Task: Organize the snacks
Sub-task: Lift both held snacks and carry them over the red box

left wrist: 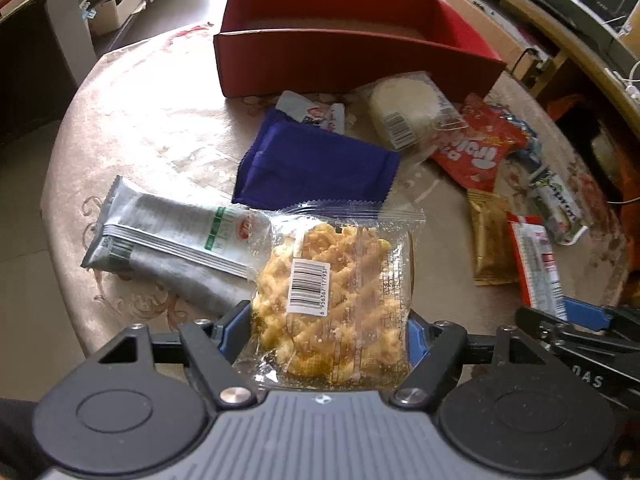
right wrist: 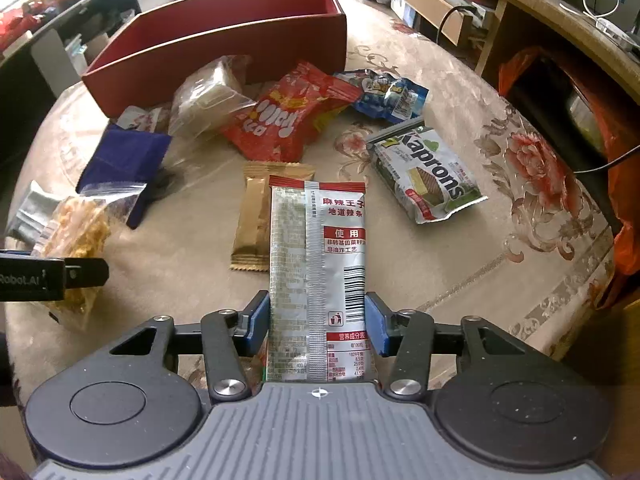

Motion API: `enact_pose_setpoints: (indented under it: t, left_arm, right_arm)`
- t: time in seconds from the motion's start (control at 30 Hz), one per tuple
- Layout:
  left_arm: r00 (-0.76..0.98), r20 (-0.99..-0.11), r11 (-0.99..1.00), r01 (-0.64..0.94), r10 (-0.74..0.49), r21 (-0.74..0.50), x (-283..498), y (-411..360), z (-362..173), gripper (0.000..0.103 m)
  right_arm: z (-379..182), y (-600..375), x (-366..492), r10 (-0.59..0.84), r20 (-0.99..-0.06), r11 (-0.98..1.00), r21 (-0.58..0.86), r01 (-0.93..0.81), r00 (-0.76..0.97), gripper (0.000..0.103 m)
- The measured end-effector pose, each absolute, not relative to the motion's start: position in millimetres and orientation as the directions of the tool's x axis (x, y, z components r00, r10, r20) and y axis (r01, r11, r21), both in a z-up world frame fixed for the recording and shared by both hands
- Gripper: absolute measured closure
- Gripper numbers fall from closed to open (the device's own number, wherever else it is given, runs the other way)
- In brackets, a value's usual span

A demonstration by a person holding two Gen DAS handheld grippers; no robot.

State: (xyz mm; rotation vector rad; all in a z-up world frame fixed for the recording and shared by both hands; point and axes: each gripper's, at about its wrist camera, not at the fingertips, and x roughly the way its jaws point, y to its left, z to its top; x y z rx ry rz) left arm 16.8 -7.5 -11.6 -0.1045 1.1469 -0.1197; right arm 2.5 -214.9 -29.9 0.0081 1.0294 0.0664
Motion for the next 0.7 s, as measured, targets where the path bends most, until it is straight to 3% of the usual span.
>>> enact_pose_setpoints:
  t: [0.7]
  left_arm:
    - [0.457,-0.872,0.981,0.012,-0.177,-0.193,15,0,3,0.029]
  right_arm:
    - [-11,-186,4,0.158,-0.821,0.984,0.088,-0.153,0.549,0.046]
